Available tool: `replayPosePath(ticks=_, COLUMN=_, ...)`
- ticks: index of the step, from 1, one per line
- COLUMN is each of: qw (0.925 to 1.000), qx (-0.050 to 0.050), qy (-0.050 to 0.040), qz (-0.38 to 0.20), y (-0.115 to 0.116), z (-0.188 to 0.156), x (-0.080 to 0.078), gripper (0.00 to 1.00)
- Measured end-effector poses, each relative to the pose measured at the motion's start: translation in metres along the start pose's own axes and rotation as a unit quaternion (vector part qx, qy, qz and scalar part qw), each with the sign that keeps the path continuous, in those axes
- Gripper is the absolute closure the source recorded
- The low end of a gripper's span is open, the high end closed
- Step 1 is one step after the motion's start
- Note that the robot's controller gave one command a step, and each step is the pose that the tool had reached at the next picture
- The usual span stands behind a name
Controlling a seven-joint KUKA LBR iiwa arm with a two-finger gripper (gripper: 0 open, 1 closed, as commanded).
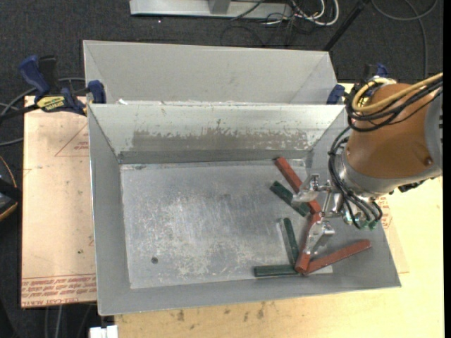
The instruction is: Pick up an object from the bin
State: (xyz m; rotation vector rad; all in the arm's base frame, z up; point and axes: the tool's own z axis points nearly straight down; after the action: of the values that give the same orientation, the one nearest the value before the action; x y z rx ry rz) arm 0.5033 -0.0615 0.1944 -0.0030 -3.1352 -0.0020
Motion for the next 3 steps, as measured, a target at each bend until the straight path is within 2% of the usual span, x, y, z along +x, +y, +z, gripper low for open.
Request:
replayPosePath(ticks=1, qw=1.0000, qx=0.000, qy=-0.0033, qz=-0.001, y=0.000, z=-0.003, x=-0.002, gripper=0.00)
replayPosePath(ticks=2, qw=0.9780, qx=0.001, qy=-0.0037, qz=-0.209, y=-0.071, z=0.048, x=0.015, gripper=0.00)
replayPosePath(ticks=3, qw=0.9700, qx=0.001, qy=-0.0032, qz=-0.243, y=-0.087, z=0.058, x=0.014, gripper=0.00)
